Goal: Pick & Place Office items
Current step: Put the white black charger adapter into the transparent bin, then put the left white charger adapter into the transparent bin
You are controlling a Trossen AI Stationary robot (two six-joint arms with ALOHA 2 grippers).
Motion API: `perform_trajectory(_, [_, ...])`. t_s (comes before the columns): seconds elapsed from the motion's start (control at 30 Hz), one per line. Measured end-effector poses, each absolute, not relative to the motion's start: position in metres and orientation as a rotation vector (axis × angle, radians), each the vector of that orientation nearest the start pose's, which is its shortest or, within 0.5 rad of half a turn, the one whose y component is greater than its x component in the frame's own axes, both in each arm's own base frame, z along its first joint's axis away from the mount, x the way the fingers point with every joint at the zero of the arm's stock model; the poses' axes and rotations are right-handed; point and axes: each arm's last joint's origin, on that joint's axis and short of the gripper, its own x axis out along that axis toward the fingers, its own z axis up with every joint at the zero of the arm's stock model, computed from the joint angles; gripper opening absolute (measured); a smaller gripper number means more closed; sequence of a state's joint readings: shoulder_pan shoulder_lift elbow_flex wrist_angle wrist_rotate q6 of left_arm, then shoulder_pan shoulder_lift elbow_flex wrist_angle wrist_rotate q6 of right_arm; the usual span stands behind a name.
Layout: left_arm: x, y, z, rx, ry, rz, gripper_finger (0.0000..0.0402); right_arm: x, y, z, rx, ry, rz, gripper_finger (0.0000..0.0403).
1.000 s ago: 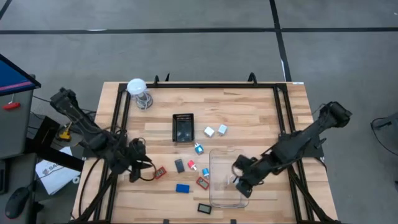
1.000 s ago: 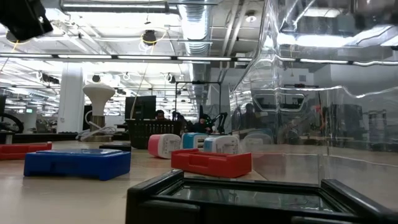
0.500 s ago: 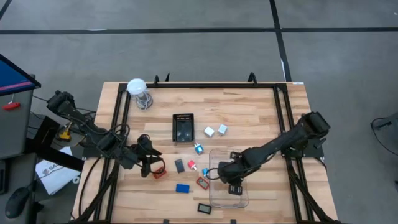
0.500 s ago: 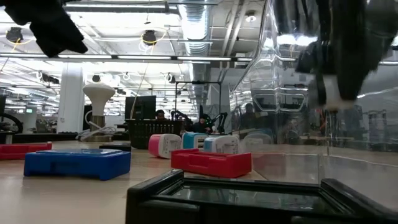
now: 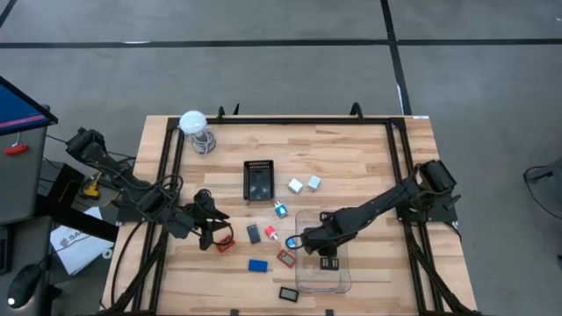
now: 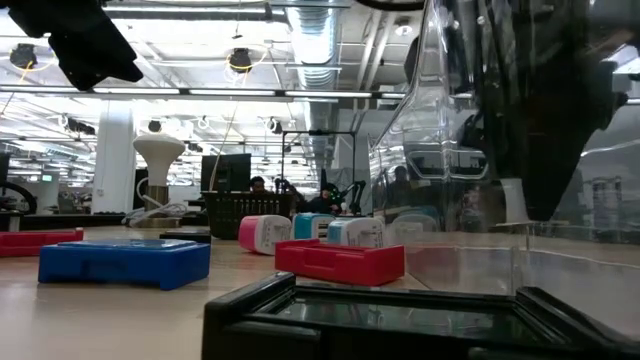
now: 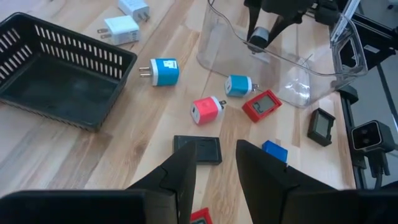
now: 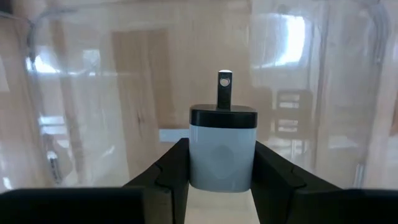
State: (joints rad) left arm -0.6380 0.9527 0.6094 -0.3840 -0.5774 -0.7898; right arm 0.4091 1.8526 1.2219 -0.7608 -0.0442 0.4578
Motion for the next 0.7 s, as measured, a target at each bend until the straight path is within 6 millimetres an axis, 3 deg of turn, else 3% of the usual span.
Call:
perform_trajectory(0.1, [0.160, -0.098, 0.232, -0.345, 0.555, 0.196, 0.0111, 0.314, 0.137, 0.164, 0.146, 1.427, 0.032, 0.0127])
perform_trajectory(0.3, [0.160, -0.098, 0.234, -0.323, 0.527, 0.201, 0.0111, 0.315, 0.134, 0.164, 0.227, 1.422, -0.034, 0.0252])
perform_trajectory(0.43, [0.161, -0.098, 0.235, -0.315, 0.517, 0.192, 0.0111, 0.313, 0.133, 0.174, 0.270, 1.401, -0.056, 0.0283])
perform_trajectory(0.53, [0.161, -0.098, 0.235, -0.315, 0.517, 0.192, 0.0111, 0.308, 0.130, 0.193, 0.318, 1.342, -0.092, 0.0286])
perform_trajectory(0.7, [0.161, -0.098, 0.235, -0.307, 0.516, 0.201, 0.0111, 0.292, 0.118, 0.244, 0.432, 1.139, -0.182, 0.0280])
